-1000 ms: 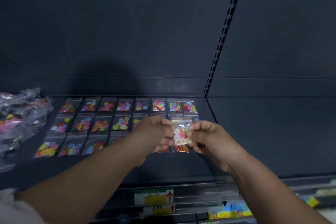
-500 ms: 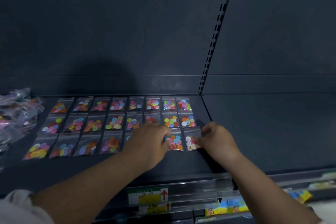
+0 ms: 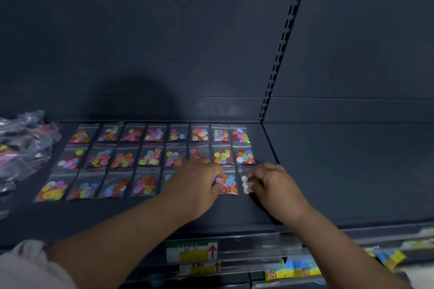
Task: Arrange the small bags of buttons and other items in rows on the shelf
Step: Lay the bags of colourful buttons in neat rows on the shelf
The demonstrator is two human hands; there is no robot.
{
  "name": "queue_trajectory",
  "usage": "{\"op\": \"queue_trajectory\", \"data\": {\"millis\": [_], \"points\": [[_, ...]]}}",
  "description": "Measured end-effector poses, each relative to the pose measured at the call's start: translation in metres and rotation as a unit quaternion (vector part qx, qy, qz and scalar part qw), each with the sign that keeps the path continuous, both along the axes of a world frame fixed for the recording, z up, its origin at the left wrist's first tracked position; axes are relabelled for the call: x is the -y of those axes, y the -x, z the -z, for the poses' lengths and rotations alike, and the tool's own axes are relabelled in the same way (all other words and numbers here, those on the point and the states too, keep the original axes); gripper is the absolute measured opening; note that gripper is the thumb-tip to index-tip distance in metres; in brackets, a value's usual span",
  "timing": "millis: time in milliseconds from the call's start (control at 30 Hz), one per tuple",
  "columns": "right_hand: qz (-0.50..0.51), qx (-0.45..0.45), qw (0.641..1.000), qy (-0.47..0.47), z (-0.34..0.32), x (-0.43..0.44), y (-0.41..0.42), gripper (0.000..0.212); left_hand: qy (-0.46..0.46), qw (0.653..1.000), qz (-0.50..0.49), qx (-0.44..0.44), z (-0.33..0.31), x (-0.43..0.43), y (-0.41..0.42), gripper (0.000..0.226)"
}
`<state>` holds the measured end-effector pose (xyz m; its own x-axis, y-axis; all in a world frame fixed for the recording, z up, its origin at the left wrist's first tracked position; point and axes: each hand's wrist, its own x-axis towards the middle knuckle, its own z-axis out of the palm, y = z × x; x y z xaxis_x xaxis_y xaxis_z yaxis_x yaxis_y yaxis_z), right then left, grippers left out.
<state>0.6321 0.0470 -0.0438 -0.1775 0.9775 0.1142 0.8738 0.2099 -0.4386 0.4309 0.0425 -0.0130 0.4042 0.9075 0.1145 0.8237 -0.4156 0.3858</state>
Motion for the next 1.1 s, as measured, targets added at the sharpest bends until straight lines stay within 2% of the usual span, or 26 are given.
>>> {"op": "queue_trajectory", "data": {"millis": [233,433,567,767,1100], "points": [[0.004,-0.008,1.000,-0.021,-0.012,-0.002,0.007,0.017,-0.021,1.000,-0.010,-0.011,-0.002,-0.002,0.010,0.027],[-0.036,0.059,0.993,-0.098,-0.029,-0.009,0.039,0.030,-0.081,0.995,-0.021,-0.060,-0.006,-0.005,0.036,0.037],[-0.081,0.105,0.986,-0.105,-0.039,-0.017,0.067,0.037,-0.136,0.986,-0.053,-0.083,-0.010,-0.005,0.066,0.021],[-0.158,0.116,0.975,-0.101,-0.051,-0.031,0.123,0.048,-0.135,0.977,-0.127,-0.105,-0.022,0.005,0.128,0.026],[-0.250,0.093,0.957,-0.109,-0.065,-0.042,0.257,0.043,-0.123,0.955,-0.242,-0.120,-0.035,0.028,0.254,0.031]]}}
